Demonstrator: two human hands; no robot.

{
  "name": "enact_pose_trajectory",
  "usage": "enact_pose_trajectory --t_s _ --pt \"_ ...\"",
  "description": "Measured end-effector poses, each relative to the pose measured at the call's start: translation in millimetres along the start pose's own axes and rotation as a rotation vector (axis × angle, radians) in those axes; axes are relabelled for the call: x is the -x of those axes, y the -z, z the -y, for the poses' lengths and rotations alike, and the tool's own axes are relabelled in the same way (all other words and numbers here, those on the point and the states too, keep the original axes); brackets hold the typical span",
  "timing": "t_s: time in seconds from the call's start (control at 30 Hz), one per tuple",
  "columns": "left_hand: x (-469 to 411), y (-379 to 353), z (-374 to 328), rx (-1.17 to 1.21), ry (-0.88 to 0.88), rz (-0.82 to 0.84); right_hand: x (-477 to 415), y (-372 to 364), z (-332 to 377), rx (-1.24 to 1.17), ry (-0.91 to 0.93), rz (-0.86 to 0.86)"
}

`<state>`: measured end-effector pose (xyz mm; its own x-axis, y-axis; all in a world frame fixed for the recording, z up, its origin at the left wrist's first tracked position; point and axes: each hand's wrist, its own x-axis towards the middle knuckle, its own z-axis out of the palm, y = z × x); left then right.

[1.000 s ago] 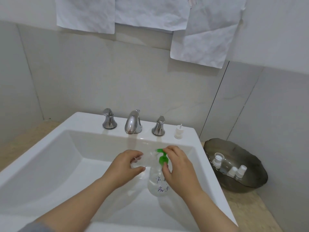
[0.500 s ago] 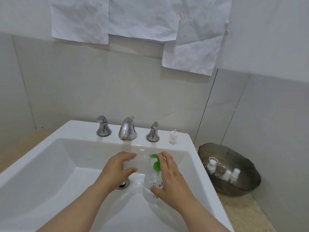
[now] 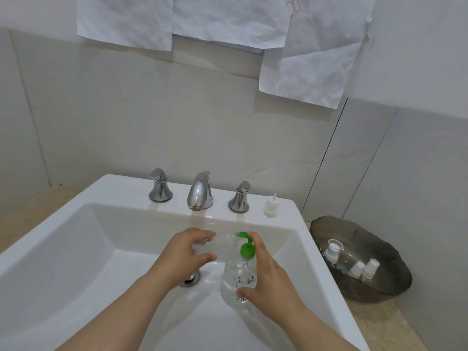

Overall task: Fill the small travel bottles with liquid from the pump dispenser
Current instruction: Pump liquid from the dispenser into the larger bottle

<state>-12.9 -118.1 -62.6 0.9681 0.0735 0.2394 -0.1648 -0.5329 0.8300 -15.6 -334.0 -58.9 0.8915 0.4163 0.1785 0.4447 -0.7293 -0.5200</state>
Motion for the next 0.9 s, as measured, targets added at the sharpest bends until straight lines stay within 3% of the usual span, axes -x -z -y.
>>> enact_pose_trajectory --t_s 0.7,0.83,0.9 --pt "5 2 -1 -0.046 0.032 0.033 1 2 2 -0.035 -0.017 -0.019" --pt "4 0 -3 -0.011 0.031 0.031 -5 6 3 -0.147 0.074 -0.234" --pt "3 0 -3 -0.006 0.031 0.038 -11 7 6 -0.324 0.019 -0.323"
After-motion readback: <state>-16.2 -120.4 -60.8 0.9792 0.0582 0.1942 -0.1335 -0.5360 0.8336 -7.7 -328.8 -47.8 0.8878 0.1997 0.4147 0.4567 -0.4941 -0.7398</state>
